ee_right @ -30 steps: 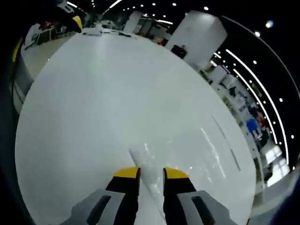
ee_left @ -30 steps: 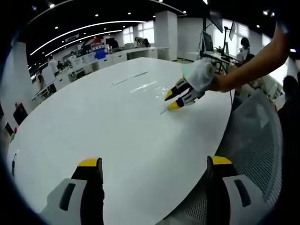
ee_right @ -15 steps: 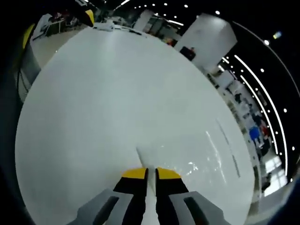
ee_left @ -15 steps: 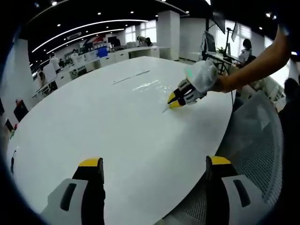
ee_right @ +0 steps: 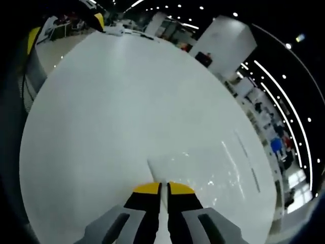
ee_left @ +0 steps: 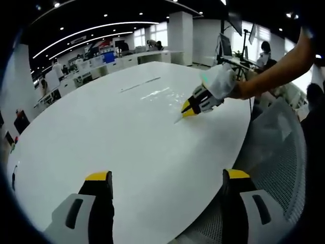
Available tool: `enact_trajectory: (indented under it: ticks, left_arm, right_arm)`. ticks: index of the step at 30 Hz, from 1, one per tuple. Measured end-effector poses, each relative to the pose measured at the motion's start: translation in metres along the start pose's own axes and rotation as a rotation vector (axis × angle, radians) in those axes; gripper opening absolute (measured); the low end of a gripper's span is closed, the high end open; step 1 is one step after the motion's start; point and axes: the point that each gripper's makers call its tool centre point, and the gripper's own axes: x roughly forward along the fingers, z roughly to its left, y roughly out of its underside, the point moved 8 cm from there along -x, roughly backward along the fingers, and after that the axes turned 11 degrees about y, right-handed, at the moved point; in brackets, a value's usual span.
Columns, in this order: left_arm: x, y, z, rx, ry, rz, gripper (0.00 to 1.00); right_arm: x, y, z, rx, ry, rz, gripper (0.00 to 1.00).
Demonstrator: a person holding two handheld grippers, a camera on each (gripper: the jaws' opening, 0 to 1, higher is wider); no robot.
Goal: Open the resealable bag by pulling the two sides of the seal apart until the entire bag opening is separated and visibly accessible.
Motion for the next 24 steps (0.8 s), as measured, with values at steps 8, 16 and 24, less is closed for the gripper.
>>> enact_trajectory:
  ticks: [8,16,24]
  left_arm:
    - [0.001,-0.001,0.0,0.005,0.002,-0.001,0.87]
    - [0.003,-0.004,-0.002,0.014,0.012,0.001,0.86]
    - [0.006,-0.009,-0.004,0.027,0.017,-0.005,0.82]
  right_arm:
    - [-0.004,-0.001,-0.002,0.007,0.002,-0.008,0.0]
    - [-0.013,-0.002,-0.001,0.02,-0.009,-0.034,0.0]
    - [-0.024,-0.007,0.0,0.028,-0.025,-0.058,0.0]
